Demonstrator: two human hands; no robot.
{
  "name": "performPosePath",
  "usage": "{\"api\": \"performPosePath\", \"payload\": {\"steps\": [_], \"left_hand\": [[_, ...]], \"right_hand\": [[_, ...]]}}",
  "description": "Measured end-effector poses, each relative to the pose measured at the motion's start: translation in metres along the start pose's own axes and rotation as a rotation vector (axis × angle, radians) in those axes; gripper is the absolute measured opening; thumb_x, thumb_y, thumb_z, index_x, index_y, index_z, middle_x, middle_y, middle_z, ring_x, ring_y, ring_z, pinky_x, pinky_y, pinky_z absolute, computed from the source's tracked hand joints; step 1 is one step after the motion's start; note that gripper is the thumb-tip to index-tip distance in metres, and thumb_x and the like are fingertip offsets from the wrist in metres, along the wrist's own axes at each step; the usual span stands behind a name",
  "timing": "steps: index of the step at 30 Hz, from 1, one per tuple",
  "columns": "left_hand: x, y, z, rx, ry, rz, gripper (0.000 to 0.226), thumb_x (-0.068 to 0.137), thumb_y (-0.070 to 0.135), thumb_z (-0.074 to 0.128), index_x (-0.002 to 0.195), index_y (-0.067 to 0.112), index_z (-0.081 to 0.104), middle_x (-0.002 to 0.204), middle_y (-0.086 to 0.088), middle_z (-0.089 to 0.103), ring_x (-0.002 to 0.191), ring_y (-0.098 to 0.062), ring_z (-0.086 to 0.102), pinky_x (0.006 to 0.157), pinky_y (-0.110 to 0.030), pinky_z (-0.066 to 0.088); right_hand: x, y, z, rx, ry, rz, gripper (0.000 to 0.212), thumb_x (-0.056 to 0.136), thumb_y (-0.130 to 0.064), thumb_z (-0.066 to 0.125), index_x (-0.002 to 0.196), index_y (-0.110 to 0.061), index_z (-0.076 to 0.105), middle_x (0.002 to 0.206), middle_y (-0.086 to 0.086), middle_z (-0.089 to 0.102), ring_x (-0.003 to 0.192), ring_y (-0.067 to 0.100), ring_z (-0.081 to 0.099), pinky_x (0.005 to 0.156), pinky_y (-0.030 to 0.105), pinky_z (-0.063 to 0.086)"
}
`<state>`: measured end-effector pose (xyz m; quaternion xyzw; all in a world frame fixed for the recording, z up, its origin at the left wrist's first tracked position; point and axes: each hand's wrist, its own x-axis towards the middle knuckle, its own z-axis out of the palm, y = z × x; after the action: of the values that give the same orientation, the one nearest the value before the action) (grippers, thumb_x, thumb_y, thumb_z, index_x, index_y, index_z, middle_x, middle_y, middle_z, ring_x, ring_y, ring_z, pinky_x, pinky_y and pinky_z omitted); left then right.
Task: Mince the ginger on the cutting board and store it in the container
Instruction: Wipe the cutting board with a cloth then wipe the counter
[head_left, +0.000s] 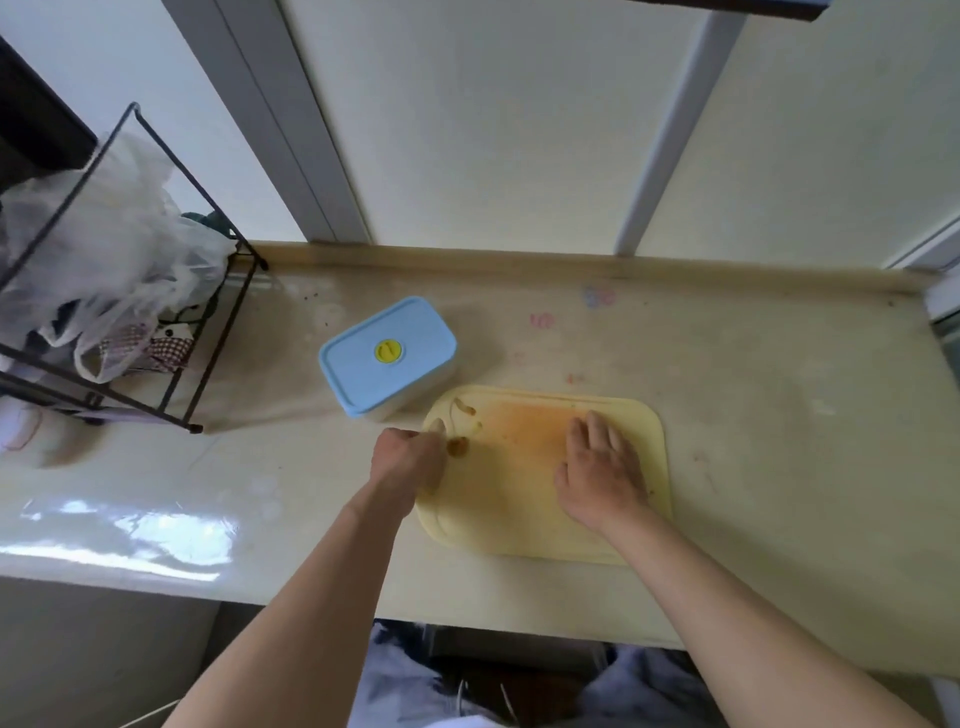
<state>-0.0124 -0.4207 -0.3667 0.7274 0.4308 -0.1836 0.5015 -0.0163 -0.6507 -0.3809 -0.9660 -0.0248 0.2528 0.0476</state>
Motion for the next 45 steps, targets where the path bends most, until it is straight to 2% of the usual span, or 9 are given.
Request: {"api": "performPosePath", "payload": {"steps": [7, 9, 14, 19, 22, 28, 32, 37, 45], "left_hand": [[-0.005, -0.006, -0.012, -0.182, -0.210, 0.015, 0.015, 0.094, 0.013, 0.058, 0.102, 0.000, 0.058, 0.094, -0.020, 0.069, 0.078, -0.033, 0.066, 0.068, -0.041, 0.054], [-0.008, -0.010, -0.017, -0.203, -0.275, 0.017, 0.016, 0.102, 0.018, 0.053, 0.111, 0.005, 0.056, 0.102, -0.020, 0.072, 0.087, -0.038, 0.073, 0.072, -0.045, 0.060], [-0.006, -0.019, -0.023, -0.254, -0.364, 0.049, 0.021, 0.103, 0.018, 0.053, 0.117, 0.002, 0.053, 0.106, -0.026, 0.071, 0.078, -0.033, 0.070, 0.065, -0.040, 0.056], [0.010, -0.017, -0.023, -0.281, -0.392, 0.144, 0.018, 0.095, 0.002, 0.052, 0.110, -0.007, 0.057, 0.087, -0.022, 0.069, 0.067, -0.030, 0.060, 0.055, -0.034, 0.047], [0.013, -0.022, -0.020, -0.280, -0.477, 0.199, 0.010, 0.092, -0.001, 0.056, 0.096, 0.006, 0.060, 0.074, -0.014, 0.061, 0.063, -0.025, 0.047, 0.052, -0.032, 0.040], [0.027, -0.047, -0.012, -0.335, -0.520, 0.342, 0.018, 0.098, -0.001, 0.045, 0.101, 0.013, 0.055, 0.082, -0.015, 0.055, 0.061, -0.023, 0.047, 0.053, -0.030, 0.037], [0.027, -0.063, -0.010, -0.431, -0.513, 0.433, 0.020, 0.099, -0.002, 0.038, 0.100, 0.011, 0.054, 0.084, -0.017, 0.058, 0.059, -0.022, 0.050, 0.054, -0.030, 0.036], [0.000, -0.097, -0.028, -0.528, -0.448, 0.489, 0.023, 0.103, 0.002, 0.036, 0.098, 0.010, 0.056, 0.077, -0.016, 0.065, 0.058, -0.026, 0.062, 0.048, -0.028, 0.047], [-0.023, -0.162, -0.120, -0.625, -0.323, 0.569, 0.021, 0.102, 0.002, 0.040, 0.102, 0.006, 0.061, 0.083, -0.017, 0.061, 0.064, -0.026, 0.062, 0.053, -0.033, 0.050]], "right_hand": [[-0.002, 0.000, -0.003, 0.011, 0.018, 0.016, 0.068, 0.104, -0.040, 0.039, 0.163, -0.010, 0.022, 0.170, 0.016, 0.016, 0.154, 0.035, 0.021, 0.125, 0.043, 0.019], [-0.004, -0.002, -0.004, 0.003, 0.017, 0.028, 0.066, 0.104, -0.039, 0.040, 0.161, -0.009, 0.026, 0.169, 0.017, 0.020, 0.152, 0.035, 0.024, 0.124, 0.043, 0.022], [-0.002, -0.014, -0.009, -0.028, 0.070, 0.069, 0.058, 0.103, -0.039, 0.041, 0.152, -0.009, 0.039, 0.162, 0.017, 0.033, 0.146, 0.035, 0.034, 0.119, 0.045, 0.030], [0.011, -0.027, -0.004, -0.033, 0.153, 0.063, 0.050, 0.103, -0.038, 0.041, 0.143, -0.008, 0.046, 0.151, 0.018, 0.043, 0.139, 0.037, 0.040, 0.111, 0.047, 0.037], [0.013, -0.030, 0.003, -0.061, 0.158, 0.056, 0.053, 0.104, -0.043, 0.038, 0.146, -0.010, 0.040, 0.154, 0.019, 0.039, 0.142, 0.037, 0.036, 0.112, 0.047, 0.035], [0.008, -0.022, 0.008, -0.124, 0.208, -0.017, 0.054, 0.105, -0.049, 0.033, 0.142, -0.011, 0.042, 0.142, 0.018, 0.046, 0.131, 0.038, 0.045, 0.104, 0.049, 0.041], [0.004, -0.023, 0.017, -0.074, 0.288, -0.063, 0.060, 0.107, -0.049, 0.033, 0.153, -0.010, 0.035, 0.159, 0.021, 0.033, 0.142, 0.041, 0.039, 0.115, 0.052, 0.038], [-0.025, -0.057, 0.028, 0.022, 0.359, -0.243, 0.055, 0.107, -0.043, 0.039, 0.151, -0.010, 0.037, 0.155, 0.019, 0.039, 0.142, 0.037, 0.041, 0.116, 0.046, 0.037], [-0.084, -0.187, 0.046, 0.092, 0.368, -0.672, 0.074, 0.108, -0.048, 0.037, 0.166, -0.015, 0.007, 0.175, 0.004, 0.006, 0.160, 0.021, 0.011, 0.128, 0.039, 0.016]]}}
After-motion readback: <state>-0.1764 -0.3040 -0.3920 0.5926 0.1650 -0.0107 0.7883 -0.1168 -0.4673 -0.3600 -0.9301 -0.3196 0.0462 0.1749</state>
